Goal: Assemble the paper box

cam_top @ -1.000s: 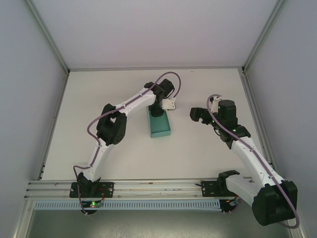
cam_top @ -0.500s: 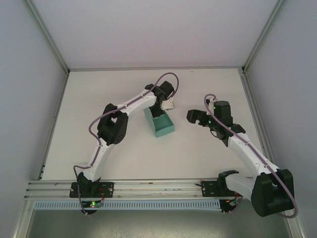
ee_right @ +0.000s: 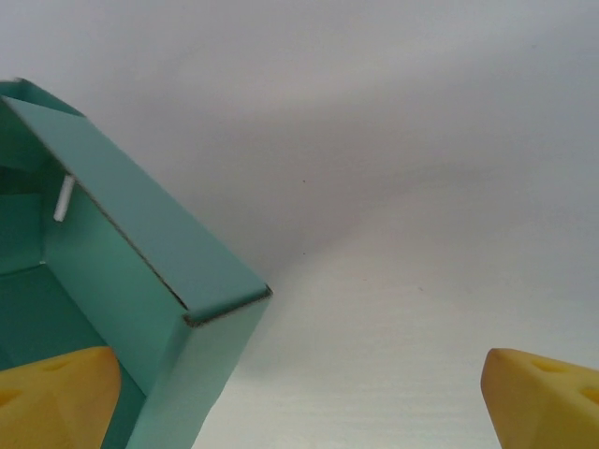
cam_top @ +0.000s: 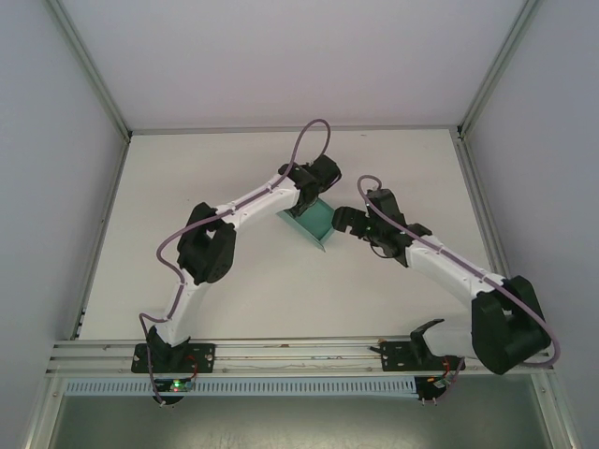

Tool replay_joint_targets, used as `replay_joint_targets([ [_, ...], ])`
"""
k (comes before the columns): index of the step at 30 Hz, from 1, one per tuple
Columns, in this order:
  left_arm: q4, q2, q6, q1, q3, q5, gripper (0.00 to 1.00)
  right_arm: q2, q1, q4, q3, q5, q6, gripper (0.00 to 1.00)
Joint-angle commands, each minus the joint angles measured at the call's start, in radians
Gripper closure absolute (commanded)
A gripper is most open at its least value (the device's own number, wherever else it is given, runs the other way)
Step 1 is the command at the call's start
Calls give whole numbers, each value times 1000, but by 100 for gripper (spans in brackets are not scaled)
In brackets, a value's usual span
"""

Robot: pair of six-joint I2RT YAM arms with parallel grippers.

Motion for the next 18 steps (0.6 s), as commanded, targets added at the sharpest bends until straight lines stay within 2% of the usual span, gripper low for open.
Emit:
replay_joint_targets([
  [1,-90,-22,-189,-7,30,-143,94,78,41,24,72,30,63,2],
  [6,-141,15,-257,-7,82,-164,93,178,79,20,159,68,53,5],
  [9,-179,37,-297,-8,111,-141,92,253,85,37,182,58,75,13],
  [15,-184,53,-328,-8,107,-87,88,379,100,10,275,90,85,51],
  [18,-183,50,-329,-7,102,-61,83,420,104,-1,298,121,94,70],
])
